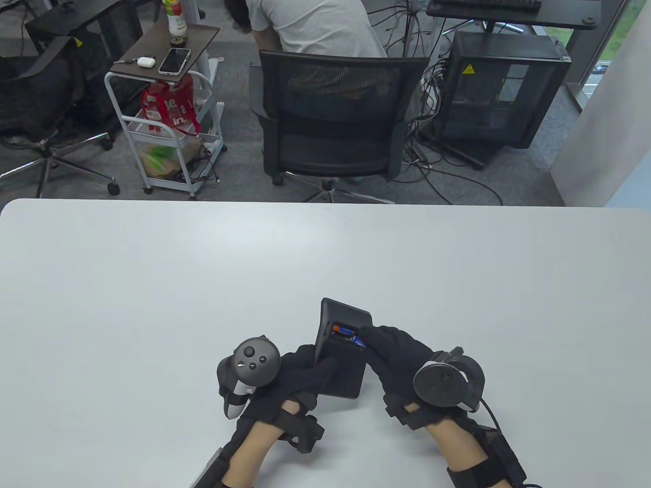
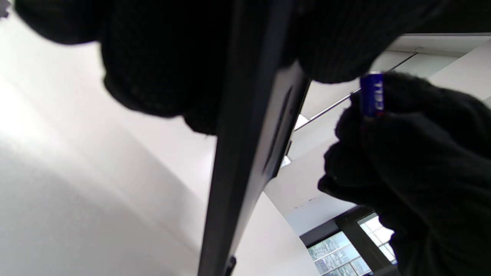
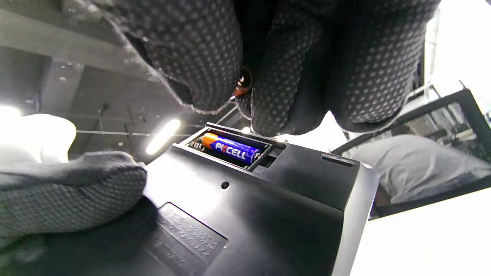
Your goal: Fit batteries into calculator, then fit battery cover
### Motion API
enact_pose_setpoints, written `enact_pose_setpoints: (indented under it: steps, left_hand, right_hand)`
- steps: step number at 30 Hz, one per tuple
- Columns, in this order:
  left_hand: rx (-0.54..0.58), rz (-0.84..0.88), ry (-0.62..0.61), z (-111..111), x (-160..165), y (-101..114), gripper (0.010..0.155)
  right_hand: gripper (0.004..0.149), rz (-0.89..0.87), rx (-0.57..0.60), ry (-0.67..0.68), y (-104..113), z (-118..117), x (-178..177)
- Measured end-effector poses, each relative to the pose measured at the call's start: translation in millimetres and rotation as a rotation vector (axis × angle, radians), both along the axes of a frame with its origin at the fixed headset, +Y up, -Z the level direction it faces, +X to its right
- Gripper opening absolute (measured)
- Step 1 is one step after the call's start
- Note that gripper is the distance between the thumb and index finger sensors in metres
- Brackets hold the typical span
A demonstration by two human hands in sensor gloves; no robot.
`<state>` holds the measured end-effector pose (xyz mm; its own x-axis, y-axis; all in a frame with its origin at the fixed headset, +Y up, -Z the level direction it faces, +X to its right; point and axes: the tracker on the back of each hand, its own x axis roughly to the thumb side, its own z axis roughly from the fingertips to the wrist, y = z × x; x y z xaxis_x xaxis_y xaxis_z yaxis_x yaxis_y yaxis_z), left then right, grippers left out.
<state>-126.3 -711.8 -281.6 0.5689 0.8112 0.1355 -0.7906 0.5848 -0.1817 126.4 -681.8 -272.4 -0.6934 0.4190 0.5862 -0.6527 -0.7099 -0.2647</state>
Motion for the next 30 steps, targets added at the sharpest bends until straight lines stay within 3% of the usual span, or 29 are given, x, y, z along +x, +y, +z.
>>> enact_pose_setpoints:
  steps: [13,22,30]
  left_hand:
    - [-0.039,0.024,-0.049,2.9,12.8,-5.2,0.06]
    - [-0.06,0.068,-0.052,2.1,11.3,-7.5,0.06]
    - [-0.096,0.098,-0.068,2.7,12.9,-9.0,0.06]
  right_hand:
    - [0.044,0.111,0.07,-0.103,0.9,9.0,-12.2]
    - [0.044,0.122,0.027,-0.041,1.9,8.6,-13.1]
    - [0.044,0.188,0.087,-0.056,1.3,13.7,-19.6]
